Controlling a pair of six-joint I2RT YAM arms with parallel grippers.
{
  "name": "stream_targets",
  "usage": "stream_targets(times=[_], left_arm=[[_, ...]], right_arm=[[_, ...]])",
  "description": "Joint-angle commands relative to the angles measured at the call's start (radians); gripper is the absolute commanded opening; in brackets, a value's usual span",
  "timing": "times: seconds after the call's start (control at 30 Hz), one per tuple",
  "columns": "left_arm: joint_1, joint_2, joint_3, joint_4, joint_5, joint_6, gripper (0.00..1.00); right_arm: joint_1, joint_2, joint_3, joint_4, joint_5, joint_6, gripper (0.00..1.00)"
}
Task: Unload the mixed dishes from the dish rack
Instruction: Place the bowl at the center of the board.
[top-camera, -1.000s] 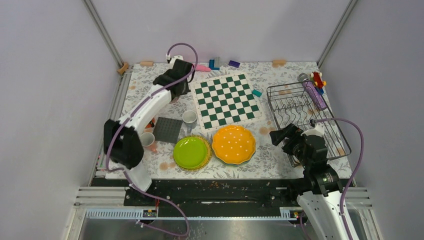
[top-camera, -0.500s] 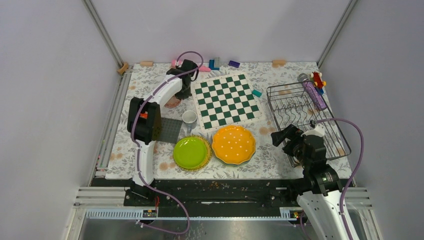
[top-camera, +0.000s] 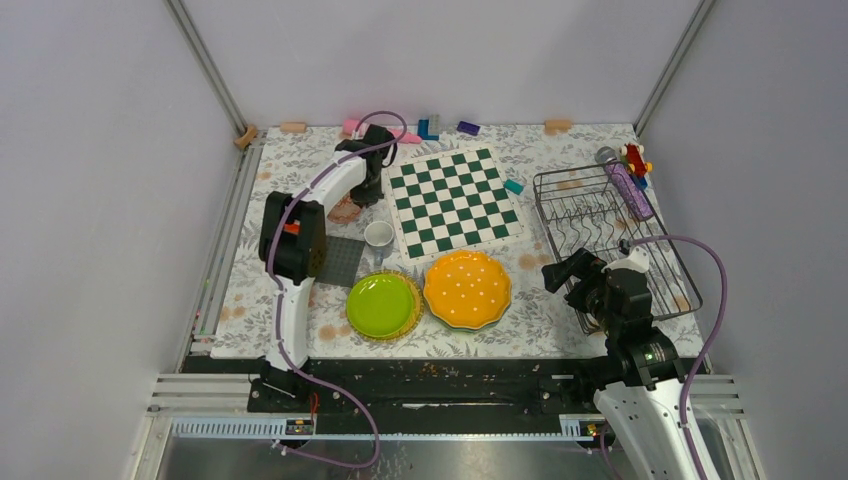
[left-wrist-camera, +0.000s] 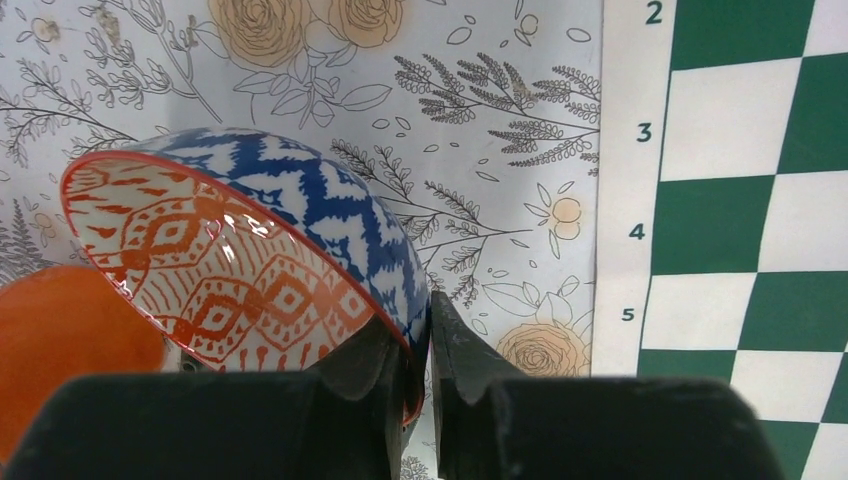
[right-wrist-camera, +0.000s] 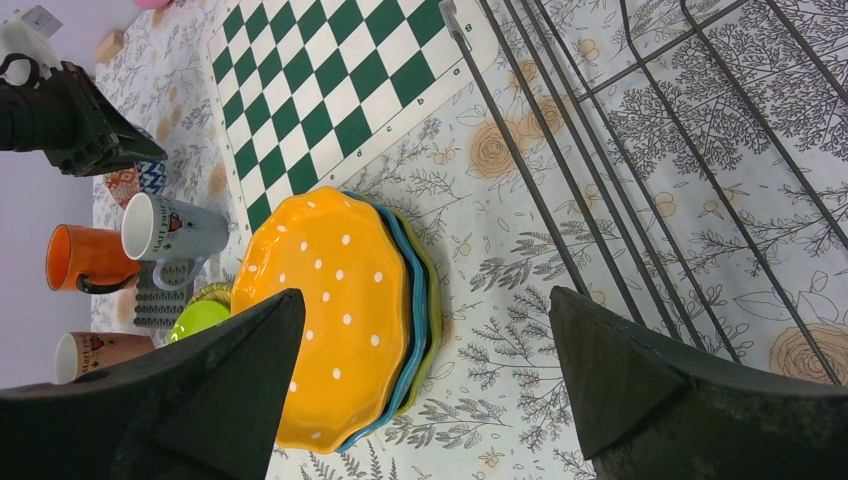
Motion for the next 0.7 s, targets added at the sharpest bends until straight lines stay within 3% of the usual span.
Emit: stream_targets(times=[0.0, 0.43, 0.67], left_arm=[[0.006, 0.009, 0.052, -0.007, 0.0, 0.015, 0.12], [0.01, 0.044, 0.081, -0.037, 0.023, 0.016, 0.25], [0.009, -0.012, 0.074, -0.035, 0.074, 0.023, 0.46]], right_arm=[[0.005, 0.005, 0.042, -0.002, 0.016, -0.012, 1.0], [0.005, 0.001, 0.049, -0.021, 0.029, -0.009, 1.0], [0.005, -0.007, 0.054, -0.033, 0.037, -0.009, 1.0]])
